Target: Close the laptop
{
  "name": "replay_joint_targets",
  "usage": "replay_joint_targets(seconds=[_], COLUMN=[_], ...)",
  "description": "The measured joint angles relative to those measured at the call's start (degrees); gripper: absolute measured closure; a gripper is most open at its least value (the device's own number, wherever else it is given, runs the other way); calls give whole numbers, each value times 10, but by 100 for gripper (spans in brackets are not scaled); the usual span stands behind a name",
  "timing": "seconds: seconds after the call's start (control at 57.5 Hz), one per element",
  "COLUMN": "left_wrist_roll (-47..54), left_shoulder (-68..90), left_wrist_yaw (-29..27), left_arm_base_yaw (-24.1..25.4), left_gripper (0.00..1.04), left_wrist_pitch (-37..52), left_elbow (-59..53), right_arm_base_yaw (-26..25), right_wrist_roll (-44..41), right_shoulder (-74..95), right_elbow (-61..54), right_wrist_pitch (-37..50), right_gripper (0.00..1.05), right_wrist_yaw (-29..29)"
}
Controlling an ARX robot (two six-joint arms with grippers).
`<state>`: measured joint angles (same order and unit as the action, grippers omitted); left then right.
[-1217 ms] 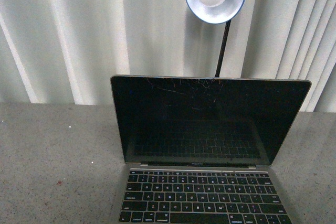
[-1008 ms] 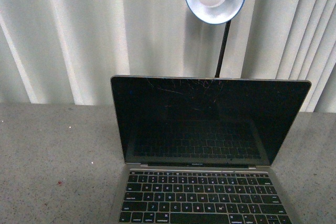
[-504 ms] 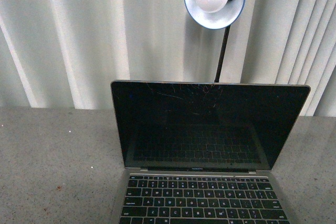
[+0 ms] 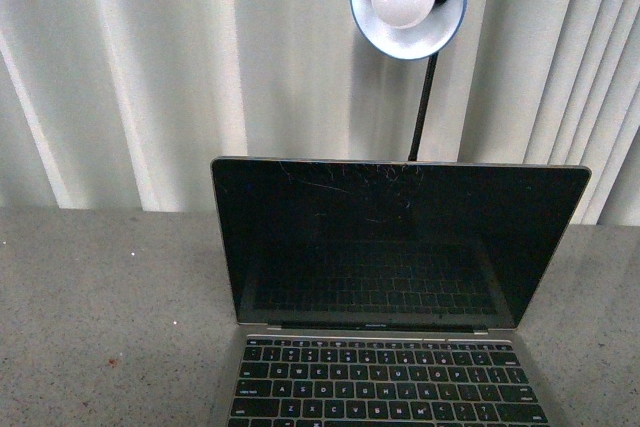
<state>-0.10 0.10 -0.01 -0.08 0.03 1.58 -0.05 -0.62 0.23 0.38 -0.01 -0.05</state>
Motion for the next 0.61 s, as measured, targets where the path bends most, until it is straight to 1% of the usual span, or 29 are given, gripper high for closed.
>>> replay_joint_targets(seconds=[0.156, 0.174, 0.191, 0.209, 0.226, 0.243, 0.261, 0.295, 0.33, 0.382, 0.4, 0.469, 0.608], left_wrist_roll=[0, 0, 0, -5, -18, -32, -53, -67, -76, -80, -80, -80, -75], left_shoulder=[0, 0, 0, 4, 13, 35, 65, 114, 155, 201, 216, 278, 447], left_wrist_yaw=[0, 0, 0, -14, -52, -118, -180, -251, -280, -285, -283, -264, -196], left_arm_base_yaw=[0, 0, 0, -5, -18, -40, -62, -90, -109, -121, -123, -125, -104], left_gripper=[7, 7, 7, 7, 7, 7, 7, 7, 7, 7, 7, 7, 7], left_wrist_pitch=[0, 0, 0, -4, -21, -47, -49, -27, 12, 67, 87, 165, 330], left_elbow=[0, 0, 0, 2, 6, 15, 20, 25, 26, 33, 37, 53, 94], right_arm_base_yaw=[0, 2, 10, 21, 37, 43, 50, 51, 47, 39, 37, 16, -32], right_wrist_roll=[0, 0, -4, -11, -17, -20, -24, -27, -31, -35, -35, -40, -50], right_shoulder=[0, 0, 3, 9, 24, 37, 59, 98, 140, 201, 210, 292, 468], right_elbow=[0, 0, 0, 0, 0, 0, 0, 0, 0, 0, 0, 6, 57], right_wrist_pitch=[0, 1, 8, 23, 53, 74, 105, 153, 198, 262, 271, 346, 495], right_gripper=[7, 7, 7, 7, 7, 7, 7, 7, 7, 7, 7, 7, 7], right_wrist_yaw=[0, 7, 30, 66, 117, 143, 166, 172, 162, 142, 138, 103, 28])
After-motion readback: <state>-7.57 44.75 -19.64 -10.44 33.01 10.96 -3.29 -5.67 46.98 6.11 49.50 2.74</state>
